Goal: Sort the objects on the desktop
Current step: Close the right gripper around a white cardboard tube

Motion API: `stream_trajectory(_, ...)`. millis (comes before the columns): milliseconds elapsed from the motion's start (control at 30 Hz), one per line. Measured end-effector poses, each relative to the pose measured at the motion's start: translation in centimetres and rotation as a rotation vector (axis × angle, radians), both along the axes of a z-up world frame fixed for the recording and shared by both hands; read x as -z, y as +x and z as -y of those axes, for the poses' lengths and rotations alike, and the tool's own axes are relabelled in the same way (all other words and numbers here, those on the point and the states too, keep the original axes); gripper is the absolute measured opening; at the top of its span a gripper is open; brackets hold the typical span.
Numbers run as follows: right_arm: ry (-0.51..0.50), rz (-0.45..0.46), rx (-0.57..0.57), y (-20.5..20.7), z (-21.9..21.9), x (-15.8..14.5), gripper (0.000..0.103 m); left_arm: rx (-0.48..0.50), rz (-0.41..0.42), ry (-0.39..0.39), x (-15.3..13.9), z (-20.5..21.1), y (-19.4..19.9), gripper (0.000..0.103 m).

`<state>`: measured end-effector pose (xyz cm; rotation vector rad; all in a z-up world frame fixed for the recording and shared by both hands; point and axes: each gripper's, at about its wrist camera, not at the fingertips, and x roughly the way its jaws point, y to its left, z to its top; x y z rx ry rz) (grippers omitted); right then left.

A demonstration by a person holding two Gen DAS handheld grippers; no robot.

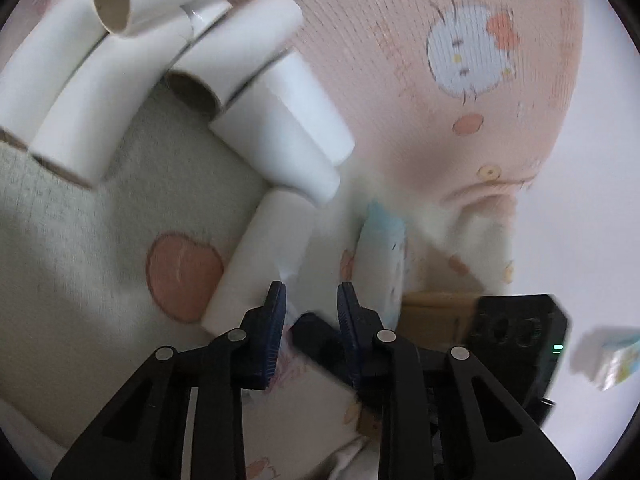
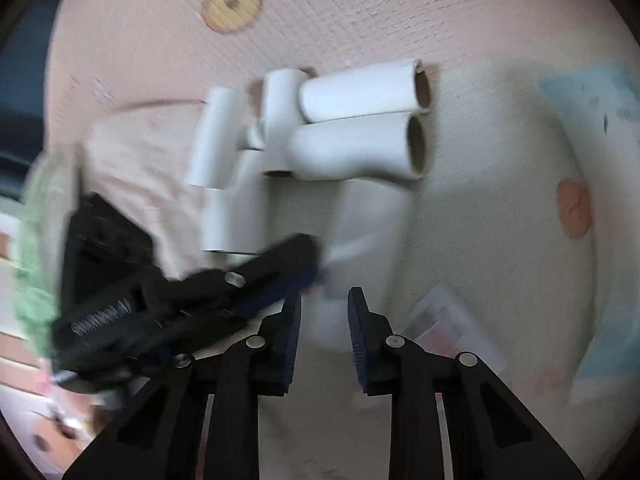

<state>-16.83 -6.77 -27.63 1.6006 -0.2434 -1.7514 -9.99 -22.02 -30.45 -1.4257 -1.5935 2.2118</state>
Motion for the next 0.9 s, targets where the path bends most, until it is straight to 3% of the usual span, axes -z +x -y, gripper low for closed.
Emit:
stream_trajectory(67, 0.061, -0.061, 0.027, 0.6, -1.0, -0.5, 0.02, -0.006, 0.012, -0.02, -0.1, -0.4, 0.3, 0.029)
stream_trajectory(167, 0.057, -0.028, 0.067, 0.4, -1.9, 0.3, 0.02, -0.02, 0.03, -0.055, -0.7, 0.0, 0.6, 0.031)
stream_trajectory(300, 0.11, -0.052, 0.055, 0.2, -1.6, 0.9, 0.02, -0.006, 0.035, -0.187, -2.2, 1.4, 0.5, 0.052)
stream_trajectory(400, 0.122, -0.05, 0.037, 0.1, -1.0, 1.5, 0.022, 0.046, 0.058, -0.184, -1.6, 2.7, 0.0, 0.054)
stream_trajectory(600, 0.096, -0.017, 0.053, -0.5, 0.9, 3.0, 0.048, 0.03, 0.1, -0.25, -0.5, 4.0, -1.4, 0.054)
stream_trajectory(833, 0.088, -0.008, 0.038, -1.5, 2.4, 3.7, 0.053, -0.005, 0.121, -0.069, 1.9, 5.4, -1.3, 0.045)
stream_trajectory(900, 0.065, -0.006, 0.021, -1.5, 2.8, 3.8, 0.053, 0.008, 0.136, -0.049, 2.6, 5.3, -1.5, 0.045)
